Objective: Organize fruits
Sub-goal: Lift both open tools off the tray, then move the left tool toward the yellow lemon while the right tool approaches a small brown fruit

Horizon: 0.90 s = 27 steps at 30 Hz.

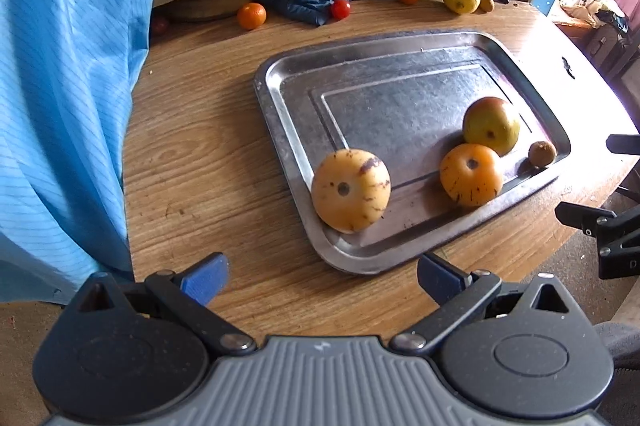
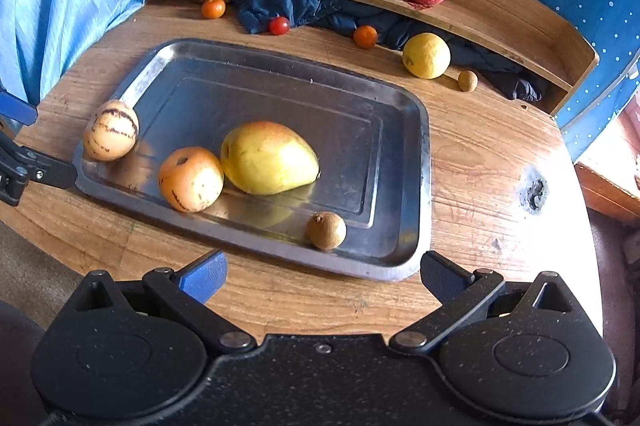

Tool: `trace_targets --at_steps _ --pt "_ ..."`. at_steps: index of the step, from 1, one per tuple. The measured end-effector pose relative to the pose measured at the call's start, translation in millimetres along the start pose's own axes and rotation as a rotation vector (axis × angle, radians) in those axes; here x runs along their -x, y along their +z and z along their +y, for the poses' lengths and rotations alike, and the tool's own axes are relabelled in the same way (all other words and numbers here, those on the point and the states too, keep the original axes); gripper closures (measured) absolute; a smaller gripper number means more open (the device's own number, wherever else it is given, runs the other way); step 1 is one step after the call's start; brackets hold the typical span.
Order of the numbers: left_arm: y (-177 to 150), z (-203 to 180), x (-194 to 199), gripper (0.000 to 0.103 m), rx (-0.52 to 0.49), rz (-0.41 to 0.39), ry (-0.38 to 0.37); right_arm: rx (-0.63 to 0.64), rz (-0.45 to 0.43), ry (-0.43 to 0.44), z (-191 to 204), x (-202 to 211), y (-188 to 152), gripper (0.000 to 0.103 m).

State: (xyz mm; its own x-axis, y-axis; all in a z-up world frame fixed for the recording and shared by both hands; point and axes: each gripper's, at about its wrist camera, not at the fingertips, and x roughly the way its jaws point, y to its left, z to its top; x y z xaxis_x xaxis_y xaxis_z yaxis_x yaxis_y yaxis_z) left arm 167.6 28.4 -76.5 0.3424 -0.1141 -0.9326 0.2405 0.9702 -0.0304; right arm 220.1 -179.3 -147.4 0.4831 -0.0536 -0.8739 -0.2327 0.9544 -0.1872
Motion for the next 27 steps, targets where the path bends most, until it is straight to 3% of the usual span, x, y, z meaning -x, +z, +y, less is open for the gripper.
trace_targets --at_steps 7,15,21,27 --pt "16 7 -6 0.001 0.064 -0.012 0.054 -0.029 -0.050 0.042 -22 -8 13 0.001" --pt "57 4 -11 0.001 0.159 -0.032 0.107 -0.033 -0.111 0.079 -58 -16 27 0.001" --pt "86 -5 -20 0.001 0.232 -0.035 0.105 -0.029 -0.123 0.069 -85 -22 34 0.001" --pt "116 -22 -24 0.001 0.278 -0.056 0.050 -0.049 -0.127 0.054 -111 -34 39 0.001"
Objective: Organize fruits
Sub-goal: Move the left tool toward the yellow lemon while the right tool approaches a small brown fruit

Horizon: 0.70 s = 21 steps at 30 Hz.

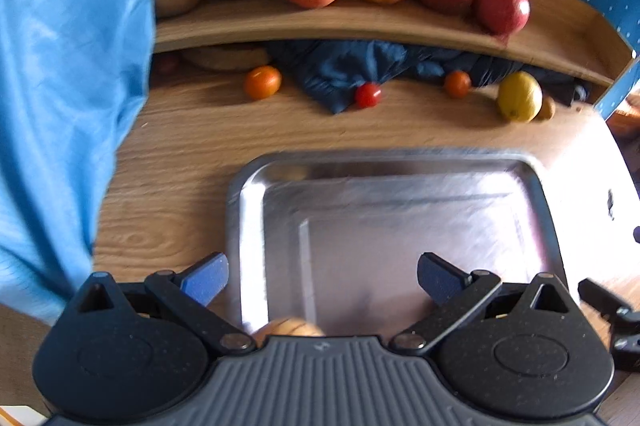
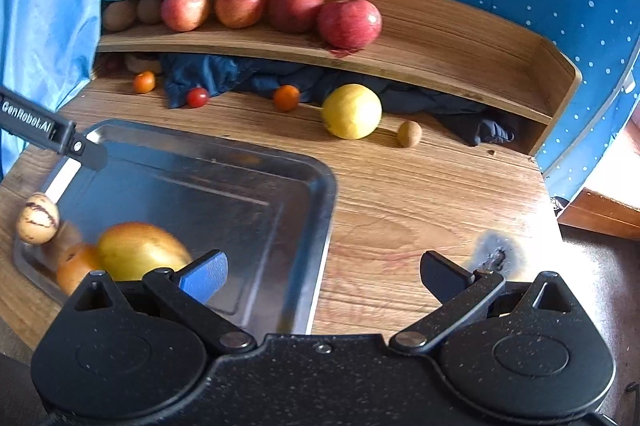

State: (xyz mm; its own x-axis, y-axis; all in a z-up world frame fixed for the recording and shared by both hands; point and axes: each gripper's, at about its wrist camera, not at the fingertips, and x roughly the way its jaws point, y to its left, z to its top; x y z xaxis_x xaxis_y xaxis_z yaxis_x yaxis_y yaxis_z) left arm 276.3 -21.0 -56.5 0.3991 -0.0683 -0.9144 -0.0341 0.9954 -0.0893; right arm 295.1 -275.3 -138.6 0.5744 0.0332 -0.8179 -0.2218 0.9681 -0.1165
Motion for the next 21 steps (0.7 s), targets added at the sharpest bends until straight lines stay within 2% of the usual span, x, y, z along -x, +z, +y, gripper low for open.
trace_targets --at_steps 9,21 --pt "30 -53 -14 0.001 -0.023 -0.016 -0.041 0.014 0.015 0.003 -26 -15 5 0.001" --pt "58 -103 -40 0.001 -0.038 -0.017 -0.067 0.002 0.021 -0.011 -72 -50 20 0.001"
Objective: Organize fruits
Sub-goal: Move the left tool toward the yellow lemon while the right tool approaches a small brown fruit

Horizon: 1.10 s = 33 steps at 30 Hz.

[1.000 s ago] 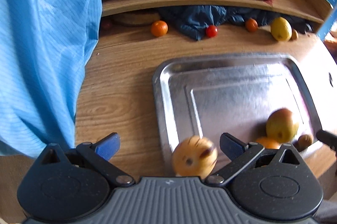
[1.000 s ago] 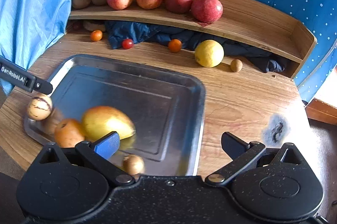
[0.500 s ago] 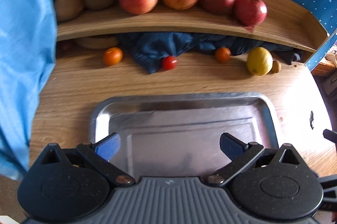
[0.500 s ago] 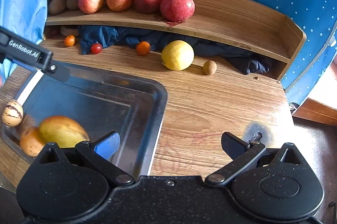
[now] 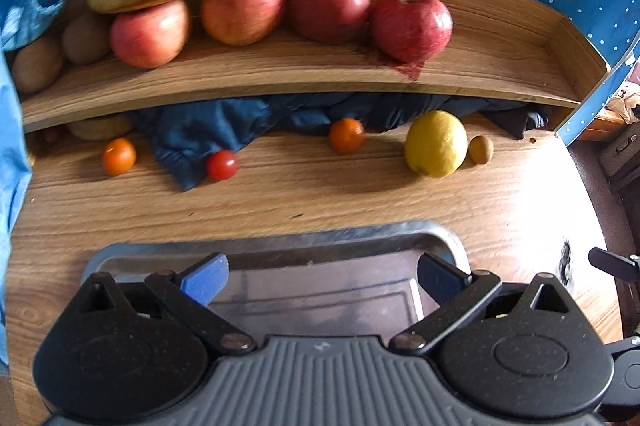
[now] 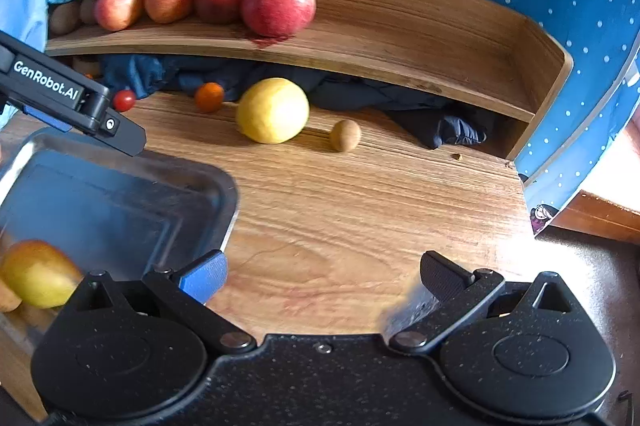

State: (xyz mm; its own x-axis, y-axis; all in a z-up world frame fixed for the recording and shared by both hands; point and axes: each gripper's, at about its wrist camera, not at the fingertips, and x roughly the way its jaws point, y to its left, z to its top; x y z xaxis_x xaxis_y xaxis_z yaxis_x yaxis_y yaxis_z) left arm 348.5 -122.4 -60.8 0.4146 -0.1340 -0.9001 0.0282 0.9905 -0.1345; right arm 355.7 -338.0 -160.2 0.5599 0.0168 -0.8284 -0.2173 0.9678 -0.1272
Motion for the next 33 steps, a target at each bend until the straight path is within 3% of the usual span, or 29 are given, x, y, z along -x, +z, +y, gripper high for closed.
trace_targets --at_steps 7,13,22,33 --pt "17 -18 -19 0.001 0.016 0.017 -0.011 0.028 -0.005 0.013 -18 -25 14 0.001" --pt "29 -30 -30 0.001 0.033 -0.008 -0.079 0.053 -0.021 0.030 -28 -42 25 0.002" --pt "50 -51 -54 0.001 0.038 -0.001 -0.087 0.091 -0.032 0.056 -36 -64 41 0.004" --pt "67 -64 -77 0.001 0.105 0.017 -0.122 0.138 -0.064 0.084 -38 -84 53 0.025"
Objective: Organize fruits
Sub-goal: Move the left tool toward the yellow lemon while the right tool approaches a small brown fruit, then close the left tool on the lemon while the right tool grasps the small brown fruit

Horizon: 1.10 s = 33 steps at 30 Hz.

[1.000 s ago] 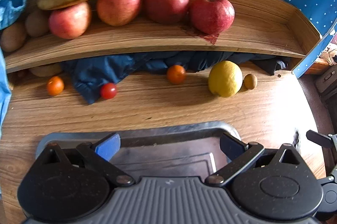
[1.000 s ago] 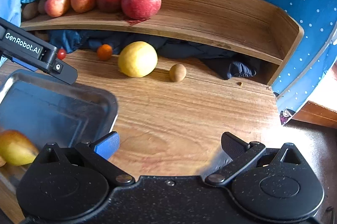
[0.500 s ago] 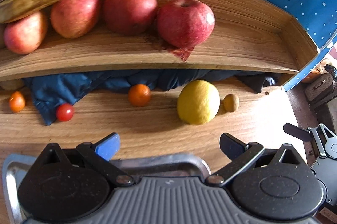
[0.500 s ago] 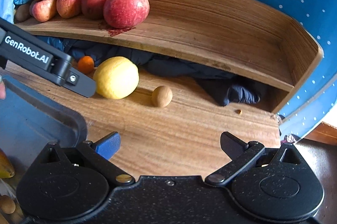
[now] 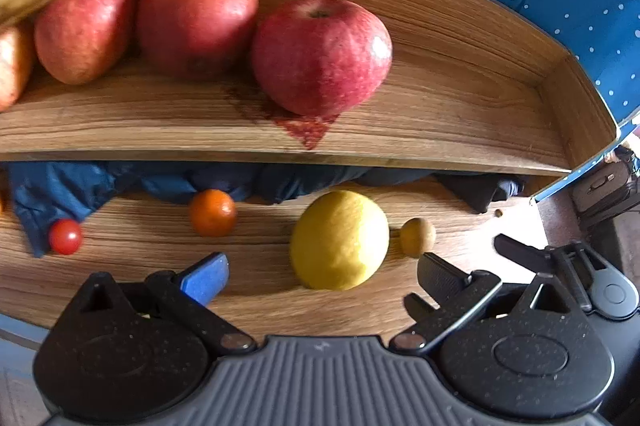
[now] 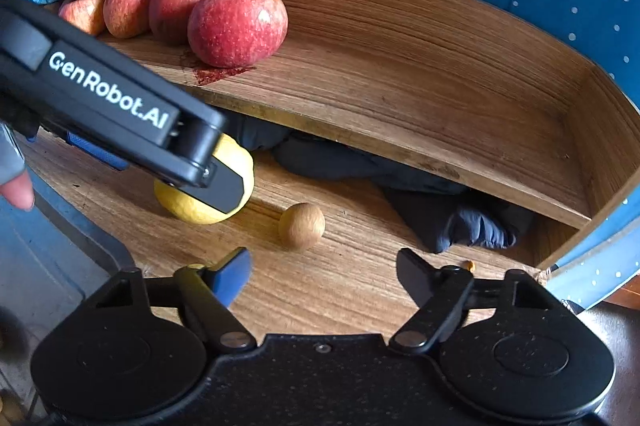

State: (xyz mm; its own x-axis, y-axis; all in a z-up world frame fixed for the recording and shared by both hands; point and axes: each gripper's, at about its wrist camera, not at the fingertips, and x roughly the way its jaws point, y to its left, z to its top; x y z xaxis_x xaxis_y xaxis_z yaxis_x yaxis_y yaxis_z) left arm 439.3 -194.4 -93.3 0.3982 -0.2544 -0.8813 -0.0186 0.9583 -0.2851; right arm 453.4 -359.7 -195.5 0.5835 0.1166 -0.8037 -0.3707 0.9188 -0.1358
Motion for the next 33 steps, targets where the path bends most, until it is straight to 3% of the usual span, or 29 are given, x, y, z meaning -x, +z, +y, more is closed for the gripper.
trace_targets --at_steps 7,14,19,23,29,33 --pt "2 -8 -10 0.006 -0.001 -0.006 0.026 0.009 -0.005 0.025 -1 -9 1 0.046" --pt "5 -10 -20 0.017 0.011 0.000 0.018 -0.010 -0.013 0.046 -8 -11 0 0.050" --pt "7 -9 -23 0.025 0.015 0.006 0.010 -0.010 -0.019 0.058 -5 -14 7 0.061" --pt "7 -7 -21 0.032 0.015 0.008 -0.002 -0.021 -0.015 0.085 -4 -16 9 0.062" --pt "6 -8 -26 0.041 0.008 0.021 -0.020 -0.020 -0.024 0.085 -4 -15 9 0.070" --pt "6 -7 -27 0.041 0.015 0.018 -0.024 -0.019 -0.027 0.086 -4 -15 9 0.073"
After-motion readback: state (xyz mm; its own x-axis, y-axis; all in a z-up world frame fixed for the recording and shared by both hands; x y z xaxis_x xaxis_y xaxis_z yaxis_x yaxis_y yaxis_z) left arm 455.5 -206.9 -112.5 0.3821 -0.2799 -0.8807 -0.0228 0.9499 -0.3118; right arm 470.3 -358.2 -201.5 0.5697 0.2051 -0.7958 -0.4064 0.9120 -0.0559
